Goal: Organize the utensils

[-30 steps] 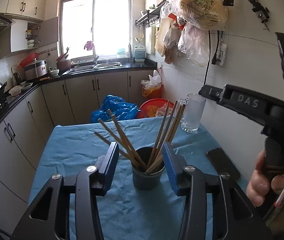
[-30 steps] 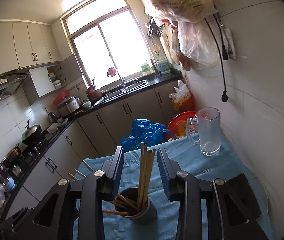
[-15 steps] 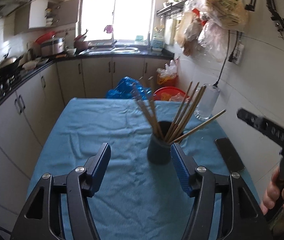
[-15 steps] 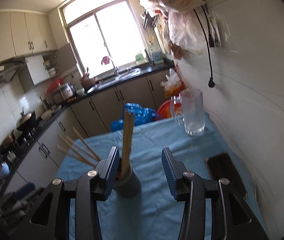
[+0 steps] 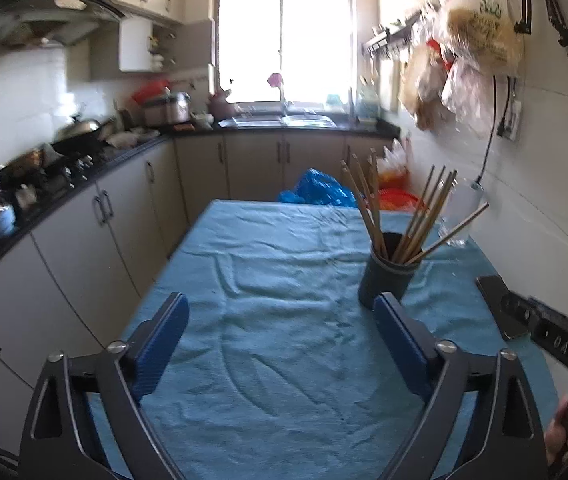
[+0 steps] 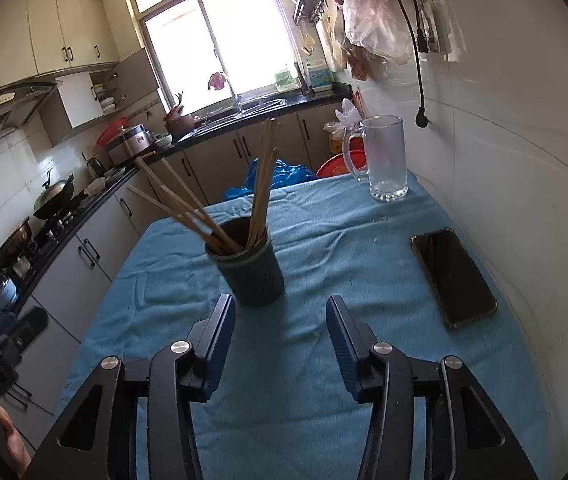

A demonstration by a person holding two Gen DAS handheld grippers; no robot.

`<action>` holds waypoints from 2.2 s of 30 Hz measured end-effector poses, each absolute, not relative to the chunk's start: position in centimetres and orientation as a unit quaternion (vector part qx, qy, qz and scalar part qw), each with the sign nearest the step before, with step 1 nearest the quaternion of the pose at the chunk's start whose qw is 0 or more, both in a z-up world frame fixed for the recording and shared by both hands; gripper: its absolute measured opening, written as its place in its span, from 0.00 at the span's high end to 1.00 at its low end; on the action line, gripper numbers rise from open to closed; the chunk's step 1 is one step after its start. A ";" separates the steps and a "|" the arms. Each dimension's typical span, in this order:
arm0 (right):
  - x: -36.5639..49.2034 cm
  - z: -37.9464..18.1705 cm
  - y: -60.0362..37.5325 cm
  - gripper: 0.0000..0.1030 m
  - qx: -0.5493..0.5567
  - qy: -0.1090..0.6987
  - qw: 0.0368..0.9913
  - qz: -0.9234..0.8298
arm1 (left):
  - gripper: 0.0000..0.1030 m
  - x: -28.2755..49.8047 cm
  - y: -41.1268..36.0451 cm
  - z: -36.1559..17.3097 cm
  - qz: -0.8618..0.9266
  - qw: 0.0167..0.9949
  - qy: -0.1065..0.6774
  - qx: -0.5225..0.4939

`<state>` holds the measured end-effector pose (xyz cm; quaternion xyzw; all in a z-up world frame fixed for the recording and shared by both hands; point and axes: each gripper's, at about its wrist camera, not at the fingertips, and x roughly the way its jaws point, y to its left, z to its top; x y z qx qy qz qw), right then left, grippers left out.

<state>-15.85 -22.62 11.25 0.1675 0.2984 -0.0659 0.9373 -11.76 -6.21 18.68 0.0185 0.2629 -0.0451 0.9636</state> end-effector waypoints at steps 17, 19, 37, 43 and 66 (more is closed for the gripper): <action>-22.1 11.2 -19.1 0.42 0.113 0.305 0.943 -0.072 | 0.00 -19.2 -6.8 20.5 -0.025 0.980 0.196 0.033; -22.6 11.3 -18.9 0.41 0.108 0.302 0.944 -0.074 | 0.00 -19.6 -6.9 20.3 -0.029 0.979 0.200 0.031; -24.5 11.2 -19.1 0.35 0.089 0.277 0.950 -0.110 | 0.00 -19.7 -8.7 17.6 -0.049 0.963 0.258 0.058; -24.3 10.8 -19.2 0.35 0.090 0.280 0.949 -0.112 | 0.00 -19.2 -8.9 17.0 -0.058 0.959 0.272 0.059; -23.7 10.5 -19.2 0.34 0.091 0.269 0.952 -0.117 | 0.00 -18.3 -9.0 16.0 -0.070 0.953 0.289 0.061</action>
